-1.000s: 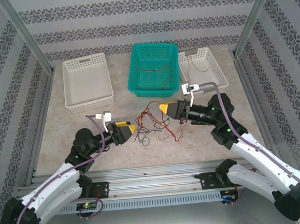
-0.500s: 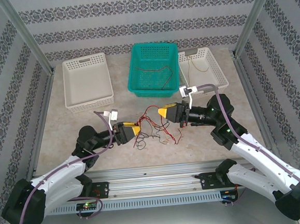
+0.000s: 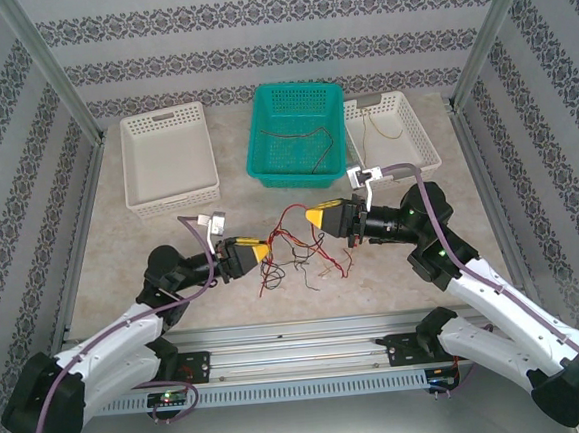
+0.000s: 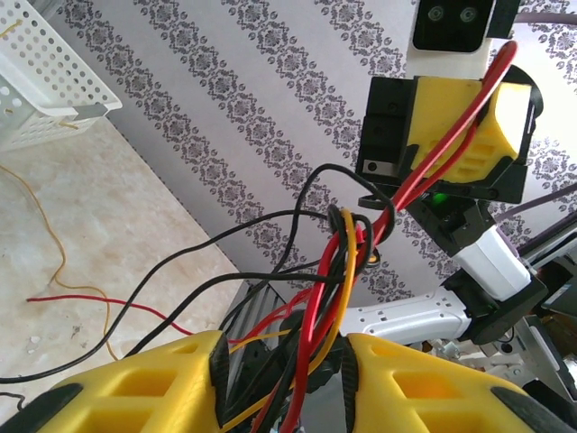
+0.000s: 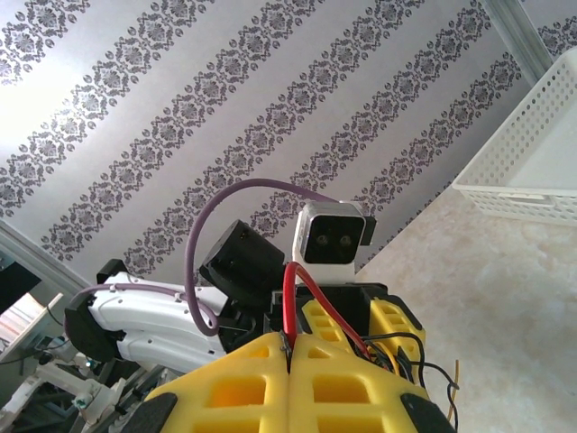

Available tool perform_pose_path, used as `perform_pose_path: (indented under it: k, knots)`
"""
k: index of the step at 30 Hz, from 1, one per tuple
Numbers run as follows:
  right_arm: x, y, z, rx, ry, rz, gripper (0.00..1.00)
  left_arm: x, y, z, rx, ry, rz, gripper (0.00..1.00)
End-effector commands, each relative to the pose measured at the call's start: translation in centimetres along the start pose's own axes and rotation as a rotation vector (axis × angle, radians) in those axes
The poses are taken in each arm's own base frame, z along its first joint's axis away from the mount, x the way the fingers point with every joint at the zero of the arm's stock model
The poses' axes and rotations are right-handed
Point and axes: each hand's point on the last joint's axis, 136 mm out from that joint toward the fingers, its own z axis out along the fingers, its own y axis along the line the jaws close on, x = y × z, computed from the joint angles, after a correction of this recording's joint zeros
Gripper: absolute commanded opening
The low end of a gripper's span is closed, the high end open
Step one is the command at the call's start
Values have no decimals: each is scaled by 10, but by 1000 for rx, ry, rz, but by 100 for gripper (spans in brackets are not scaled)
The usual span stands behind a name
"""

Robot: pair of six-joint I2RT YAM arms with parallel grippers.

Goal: Untangle the cables

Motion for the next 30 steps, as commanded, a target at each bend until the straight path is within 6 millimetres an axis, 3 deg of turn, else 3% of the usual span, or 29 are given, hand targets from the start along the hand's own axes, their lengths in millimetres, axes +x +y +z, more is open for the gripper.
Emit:
perform_pose_path:
  k: [1,10,17,25,30]
  knots:
    - [-11,9,-2,-21,-38,-40,0,3,-11,-5,47,2,29,40]
    - [-17,11,-3,-23,-56,-33,0,16,-7,-14,26,13,20,40]
    - [-19,13,-1,-39,-62,-23,0,15,-9,-14,28,17,30,37]
    - [-23,9,-1,-16,-82,-18,0,20,-9,-15,36,36,29,19]
    - [-32,-15,-8,98,-142,19,0,21,-10,-16,26,44,37,2]
